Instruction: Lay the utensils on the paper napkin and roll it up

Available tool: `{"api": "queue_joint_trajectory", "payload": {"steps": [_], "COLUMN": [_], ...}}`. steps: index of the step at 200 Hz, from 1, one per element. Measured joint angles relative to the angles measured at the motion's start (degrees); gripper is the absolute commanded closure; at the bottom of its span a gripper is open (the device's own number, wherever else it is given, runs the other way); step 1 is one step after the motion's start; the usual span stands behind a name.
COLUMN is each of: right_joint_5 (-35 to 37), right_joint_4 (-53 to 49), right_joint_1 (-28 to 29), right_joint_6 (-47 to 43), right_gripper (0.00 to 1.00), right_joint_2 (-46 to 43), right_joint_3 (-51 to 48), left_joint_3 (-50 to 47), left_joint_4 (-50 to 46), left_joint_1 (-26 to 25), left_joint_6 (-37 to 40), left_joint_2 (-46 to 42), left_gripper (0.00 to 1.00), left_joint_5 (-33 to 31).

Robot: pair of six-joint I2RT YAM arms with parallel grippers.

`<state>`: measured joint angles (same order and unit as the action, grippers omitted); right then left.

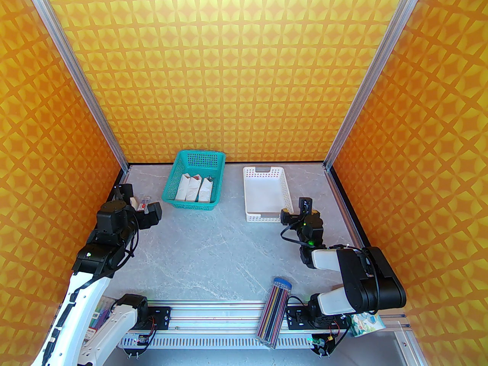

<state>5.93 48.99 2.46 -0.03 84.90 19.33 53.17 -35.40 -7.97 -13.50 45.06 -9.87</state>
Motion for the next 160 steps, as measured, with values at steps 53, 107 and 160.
{"api": "queue_joint_trajectory", "payload": {"steps": [53, 107, 160], "right_joint_5": [-1.07, -1.46, -1.46], "right_joint_4": [-2.08, -2.93, -2.93], "right_joint_1": [-0.02, -0.02, -0.02], "right_joint_6": [0.0, 0.0, 0.0], "right_gripper": [0.01, 0.01, 0.01], "right_joint_2": [0.24, 0.24, 0.24], "right_joint_3": [2.32, 2.32, 2.32], "left_joint_3": [-9.09, -16.79, -23.45], "left_joint_4": [7.17, 15.96, 27.91], "left_joint_1": [0.15, 1.53, 4.83], "left_joint_6": [0.55, 1.64, 5.22], "left_joint_2": [-0.96, -1.77, 7.21], "left_gripper": [0.01, 0.01, 0.01], "left_joint_5": [-2.51, -4.87, -5.73]}}
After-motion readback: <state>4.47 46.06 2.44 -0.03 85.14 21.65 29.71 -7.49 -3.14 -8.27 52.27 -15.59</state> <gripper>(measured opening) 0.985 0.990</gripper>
